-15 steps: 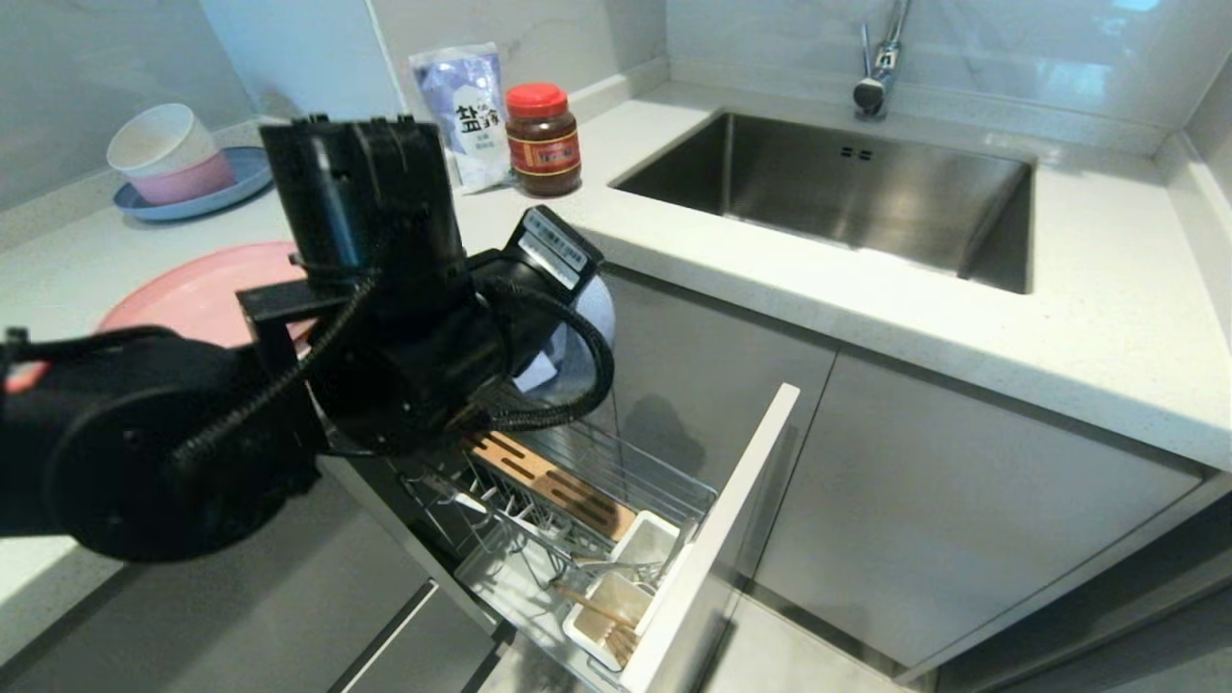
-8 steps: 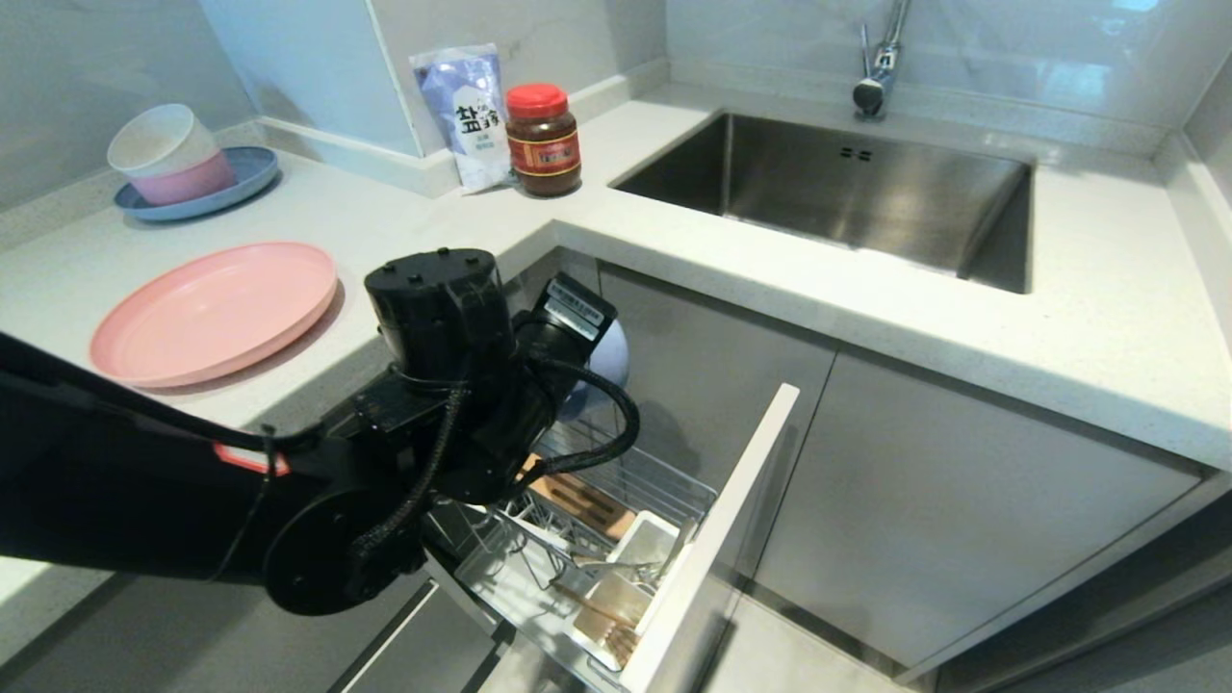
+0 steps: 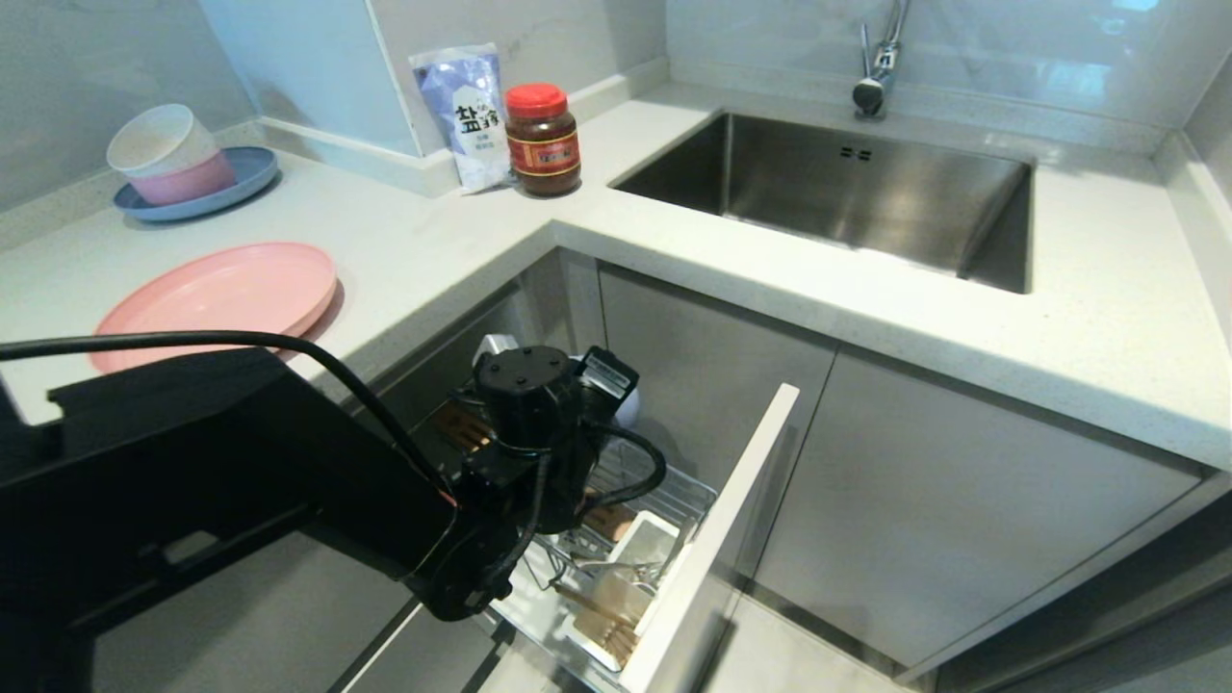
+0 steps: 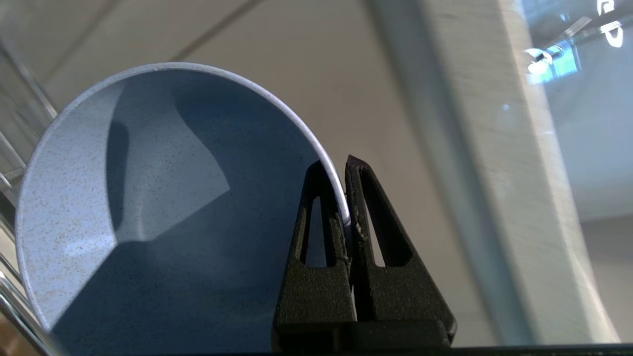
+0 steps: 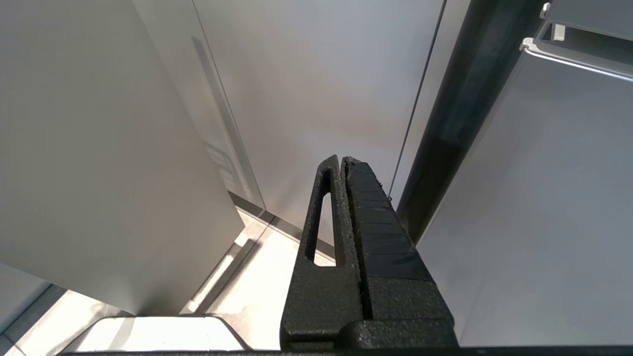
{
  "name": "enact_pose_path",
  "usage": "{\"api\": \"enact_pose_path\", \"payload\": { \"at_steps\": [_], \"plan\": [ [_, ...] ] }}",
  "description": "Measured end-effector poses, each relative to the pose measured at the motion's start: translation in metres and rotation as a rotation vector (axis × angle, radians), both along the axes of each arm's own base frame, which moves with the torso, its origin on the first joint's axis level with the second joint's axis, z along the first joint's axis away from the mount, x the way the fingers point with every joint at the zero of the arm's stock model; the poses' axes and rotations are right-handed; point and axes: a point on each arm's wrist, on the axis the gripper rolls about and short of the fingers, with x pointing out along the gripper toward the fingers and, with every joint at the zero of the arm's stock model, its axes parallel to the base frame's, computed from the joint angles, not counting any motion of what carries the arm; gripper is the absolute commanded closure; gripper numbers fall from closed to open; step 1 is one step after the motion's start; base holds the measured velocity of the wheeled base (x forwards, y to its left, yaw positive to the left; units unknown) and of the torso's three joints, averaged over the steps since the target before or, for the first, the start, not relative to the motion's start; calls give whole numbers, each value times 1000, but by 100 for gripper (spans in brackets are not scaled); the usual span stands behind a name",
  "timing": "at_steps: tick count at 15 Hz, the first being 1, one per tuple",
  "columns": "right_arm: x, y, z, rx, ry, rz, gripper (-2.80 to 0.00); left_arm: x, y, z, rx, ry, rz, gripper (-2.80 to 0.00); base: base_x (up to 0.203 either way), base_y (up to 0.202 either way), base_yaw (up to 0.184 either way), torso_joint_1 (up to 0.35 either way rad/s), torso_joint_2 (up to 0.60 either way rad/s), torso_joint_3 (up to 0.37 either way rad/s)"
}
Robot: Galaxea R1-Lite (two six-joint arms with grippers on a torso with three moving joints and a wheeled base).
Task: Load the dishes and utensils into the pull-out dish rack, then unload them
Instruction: Pick up the bowl and place it in the cupboard
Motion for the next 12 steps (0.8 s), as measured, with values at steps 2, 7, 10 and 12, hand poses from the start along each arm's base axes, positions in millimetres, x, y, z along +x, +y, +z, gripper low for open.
{"api": "enact_pose_path", "payload": {
  "at_steps": [2, 7, 10, 12],
  "plan": [
    [0, 0, 0, 0, 0, 0, 0, 11, 1, -14, 3, 2, 7, 0, 0, 0, 0, 0, 0, 0],
    [0, 0, 0, 0, 0, 1, 0, 33, -1, -44, 29, 38, 24, 0, 0, 0, 0, 0, 0, 0],
    [0, 0, 0, 0, 0, 0, 0, 42, 2, -52, 18, 23, 3, 0, 0, 0, 0, 0, 0, 0],
    [0, 0, 0, 0, 0, 0, 0, 44, 4, -53, 3, -2, -34, 0, 0, 0, 0, 0, 0, 0]
  ]
}}
